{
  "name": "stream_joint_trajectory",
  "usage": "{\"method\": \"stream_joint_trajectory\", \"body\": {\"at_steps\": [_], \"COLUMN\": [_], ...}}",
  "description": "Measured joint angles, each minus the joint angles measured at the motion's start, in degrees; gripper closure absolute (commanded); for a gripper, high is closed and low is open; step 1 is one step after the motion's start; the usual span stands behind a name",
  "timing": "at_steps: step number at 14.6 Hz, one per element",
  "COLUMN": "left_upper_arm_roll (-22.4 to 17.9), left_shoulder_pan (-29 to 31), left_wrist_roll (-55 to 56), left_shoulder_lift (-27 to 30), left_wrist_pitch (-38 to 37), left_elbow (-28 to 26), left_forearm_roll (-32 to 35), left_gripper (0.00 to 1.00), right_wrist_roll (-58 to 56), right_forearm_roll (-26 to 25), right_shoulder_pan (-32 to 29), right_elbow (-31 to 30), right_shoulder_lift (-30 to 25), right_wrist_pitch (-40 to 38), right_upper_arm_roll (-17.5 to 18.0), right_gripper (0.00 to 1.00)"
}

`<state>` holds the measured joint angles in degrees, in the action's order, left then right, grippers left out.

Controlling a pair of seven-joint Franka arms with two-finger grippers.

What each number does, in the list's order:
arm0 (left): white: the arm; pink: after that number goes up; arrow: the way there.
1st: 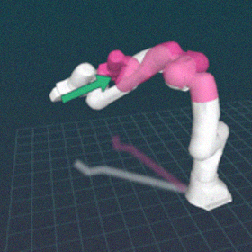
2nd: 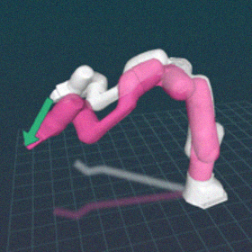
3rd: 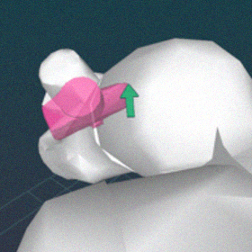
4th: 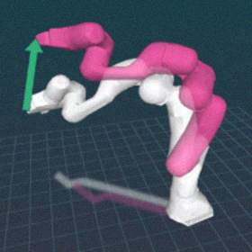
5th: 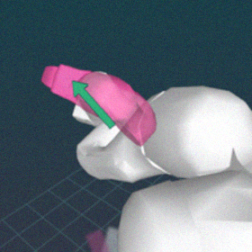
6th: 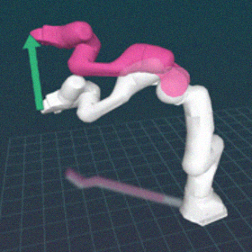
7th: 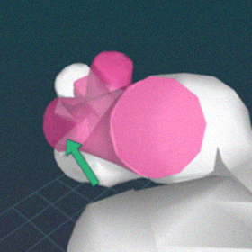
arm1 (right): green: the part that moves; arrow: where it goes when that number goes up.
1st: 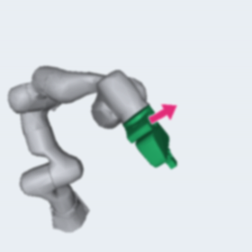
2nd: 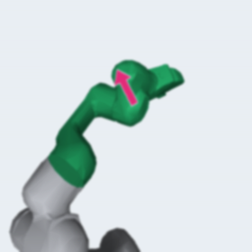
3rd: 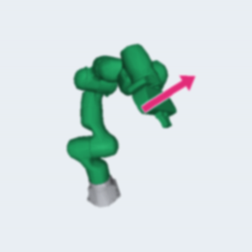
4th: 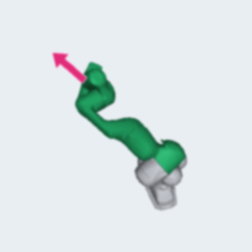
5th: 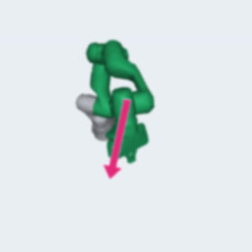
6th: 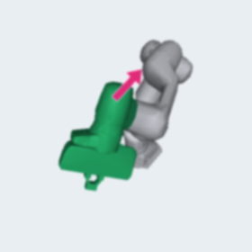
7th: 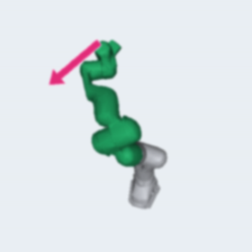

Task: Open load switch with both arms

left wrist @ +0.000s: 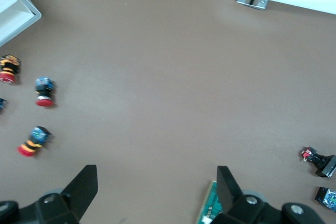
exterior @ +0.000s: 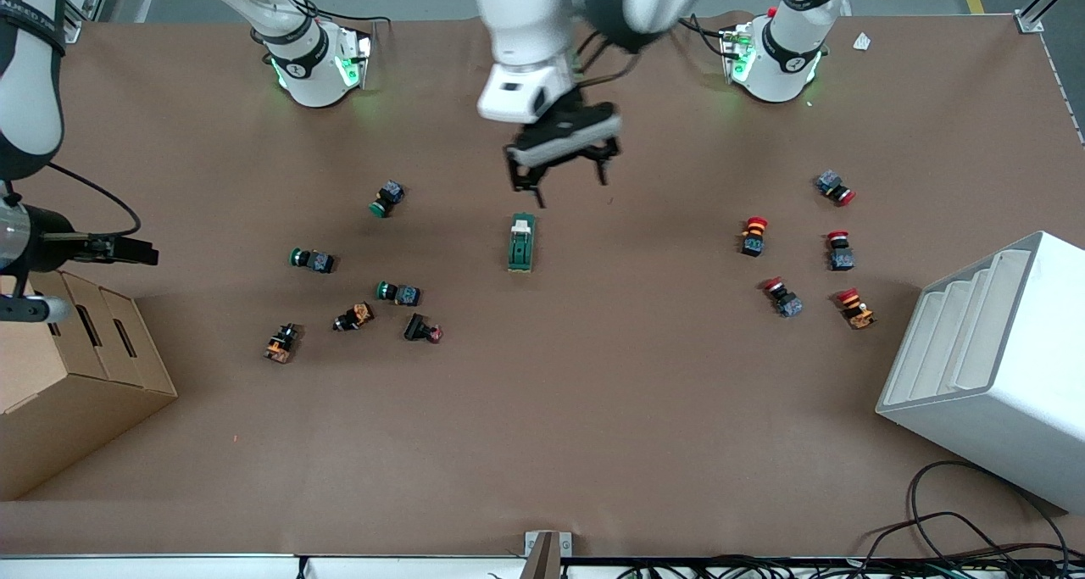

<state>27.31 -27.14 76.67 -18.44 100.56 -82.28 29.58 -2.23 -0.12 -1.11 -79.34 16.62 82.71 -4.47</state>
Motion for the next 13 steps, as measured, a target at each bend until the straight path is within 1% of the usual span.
{"method": "stream_joint_trajectory", "body": {"at_steps": [3, 6, 9, 10, 13], "left_upper_arm_roll": [0.0, 0.0, -1.2, -2.8, -11.7], "left_shoulder_pan": [10.1, 19.8, 26.5, 27.6, 27.2], "left_wrist_roll": [-12.9, -27.4, -42.0, -46.5, -57.6], "left_shoulder_lift": [4.1, 7.0, 10.0, 11.1, 14.6], "left_wrist_pitch": [-1.2, -2.8, -5.9, -6.9, -9.9], "left_elbow": [-0.1, -0.2, -0.2, -0.3, -1.4], "left_forearm_roll": [-7.1, -13.5, -16.3, -17.8, -24.5], "left_gripper": [0.0, 0.0, 0.0, 0.0, 0.0], "right_wrist_roll": [-0.5, -0.6, -0.6, -0.6, -0.5], "right_forearm_roll": [0.0, 0.0, 0.1, 0.1, 0.1], "right_shoulder_pan": [-1.2, -1.3, -0.9, -0.3, 1.2], "right_elbow": [1.7, 2.2, 2.4, 2.5, 3.0], "right_shoulder_lift": [0.0, 0.0, 0.0, 0.0, -0.1], "right_wrist_pitch": [-3.9, -4.1, -4.1, -4.0, -4.0], "right_upper_arm_roll": [0.1, 0.3, 1.3, 1.5, 1.8], "right_gripper": [0.0, 0.0, 0.0, 0.0, 0.0]}}
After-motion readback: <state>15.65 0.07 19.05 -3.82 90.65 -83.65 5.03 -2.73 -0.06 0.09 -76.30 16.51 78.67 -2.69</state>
